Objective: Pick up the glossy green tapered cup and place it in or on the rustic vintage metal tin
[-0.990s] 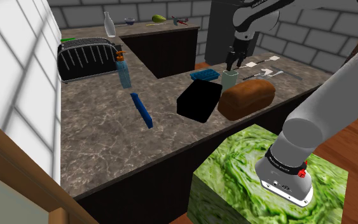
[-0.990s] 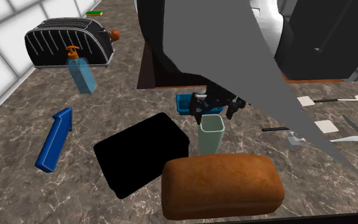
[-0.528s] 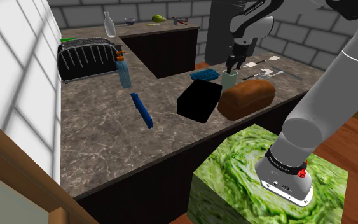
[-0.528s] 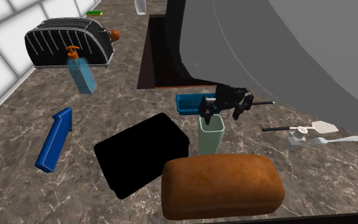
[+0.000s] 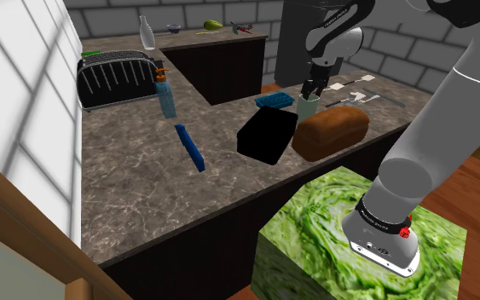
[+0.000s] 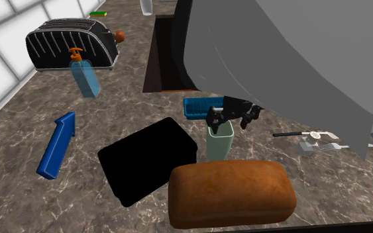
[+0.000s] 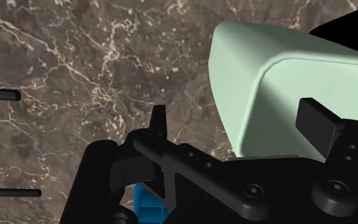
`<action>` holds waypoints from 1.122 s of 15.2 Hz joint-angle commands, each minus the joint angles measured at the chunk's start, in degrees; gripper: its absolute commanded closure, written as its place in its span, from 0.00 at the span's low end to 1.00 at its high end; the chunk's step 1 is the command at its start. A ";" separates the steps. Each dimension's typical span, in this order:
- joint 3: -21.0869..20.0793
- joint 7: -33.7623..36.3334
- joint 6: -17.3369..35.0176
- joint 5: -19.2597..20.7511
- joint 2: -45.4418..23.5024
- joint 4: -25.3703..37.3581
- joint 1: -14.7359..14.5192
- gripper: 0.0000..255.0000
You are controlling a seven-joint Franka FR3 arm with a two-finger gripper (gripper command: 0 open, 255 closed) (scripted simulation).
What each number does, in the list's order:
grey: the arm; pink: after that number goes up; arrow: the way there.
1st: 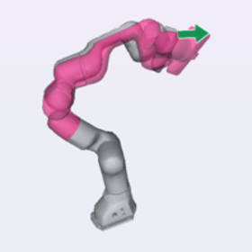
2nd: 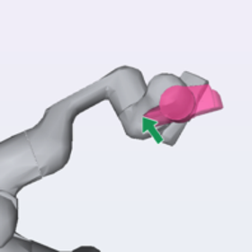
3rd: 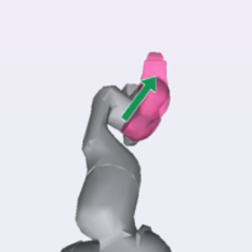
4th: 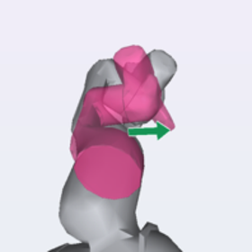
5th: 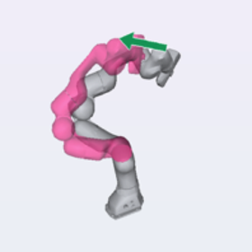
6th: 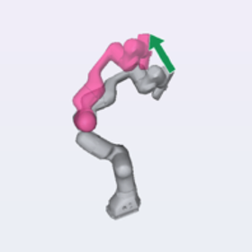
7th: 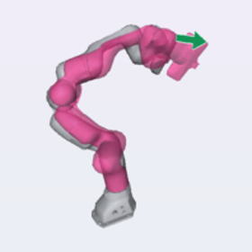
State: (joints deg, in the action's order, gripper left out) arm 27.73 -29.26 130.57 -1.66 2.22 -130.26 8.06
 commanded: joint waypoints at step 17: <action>-0.15 0.89 -3.04 1.10 1.77 1.49 0.01 1.00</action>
State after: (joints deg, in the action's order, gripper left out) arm 27.64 -28.61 128.28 -0.82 3.55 -129.12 8.09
